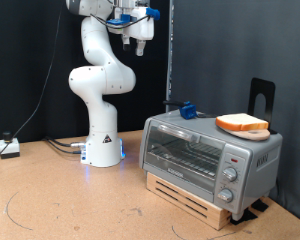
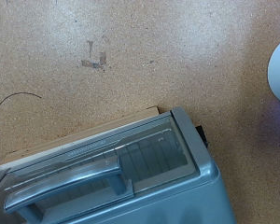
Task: Make a piece of toast with the oven
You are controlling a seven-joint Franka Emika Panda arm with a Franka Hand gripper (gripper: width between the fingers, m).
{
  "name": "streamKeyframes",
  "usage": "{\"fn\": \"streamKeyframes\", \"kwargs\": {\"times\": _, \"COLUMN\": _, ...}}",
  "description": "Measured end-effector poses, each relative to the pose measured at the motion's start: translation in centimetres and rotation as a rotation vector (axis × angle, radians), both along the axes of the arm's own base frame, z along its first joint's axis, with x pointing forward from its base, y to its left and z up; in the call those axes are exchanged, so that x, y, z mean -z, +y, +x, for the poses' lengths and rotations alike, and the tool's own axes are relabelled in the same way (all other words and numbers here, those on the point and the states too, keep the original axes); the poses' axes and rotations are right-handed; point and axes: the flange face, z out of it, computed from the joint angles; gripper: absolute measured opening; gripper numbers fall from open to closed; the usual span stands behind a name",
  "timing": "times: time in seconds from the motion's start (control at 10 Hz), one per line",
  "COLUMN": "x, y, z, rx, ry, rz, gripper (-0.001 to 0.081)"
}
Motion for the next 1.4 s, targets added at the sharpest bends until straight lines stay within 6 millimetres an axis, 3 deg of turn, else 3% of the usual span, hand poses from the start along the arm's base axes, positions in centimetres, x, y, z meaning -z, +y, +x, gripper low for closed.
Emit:
{"fn": "streamKeyframes", "kwargs": {"times": 0.1, "x": -0.1, "y": 0.1, "z": 0.1, "rx": -0.043, "ry": -0.013, "rz": 0.002, "gripper": 0.0807}}
{"fn": "streamKeyframes", "kwargs": {"times": 0.4, "x": -0.1, "y": 1.4, "z": 0.0, "rx": -0.416, "ry": -0.014, "rz": 0.012, "gripper": 0.0807}}
{"fn": "streamKeyframes", "kwargs": {"times": 0.6, "x": 0.9, "y": 0.5, "z": 0.1, "rx": -0.643, "ry": 0.01, "rz": 0.016, "gripper": 0.0807}}
{"fn": "streamKeyframes", "kwargs": {"times": 0.7, "x": 0.8, "y": 0.5, "z": 0.1, "rx": -0.607, "ry": 0.007, "rz": 0.017, "gripper": 0.0807}}
{"fn": "streamKeyframes", "kwargs": {"times": 1.0, "x": -0.6, "y": 2.8, "z": 0.5, "rx": -0.931, "ry": -0.115, "rz": 0.002, "gripper": 0.0807}}
{"fn": "streamKeyframes", "kwargs": {"times": 1.2, "x": 0.0, "y": 3.5, "z": 1.2, "rx": -1.143, "ry": -0.172, "rz": -0.042, "gripper": 0.0807}}
{"fn": "streamKeyframes", "kwargs": {"times": 1.3, "x": 0.1, "y": 3.5, "z": 1.1, "rx": -1.1, "ry": -0.165, "rz": -0.034, "gripper": 0.0807}}
{"fn": "streamKeyframes", "kwargs": {"times": 1.4, "x": 0.1, "y": 3.8, "z": 1.0, "rx": -1.181, "ry": -0.178, "rz": -0.005, "gripper": 0.0807}}
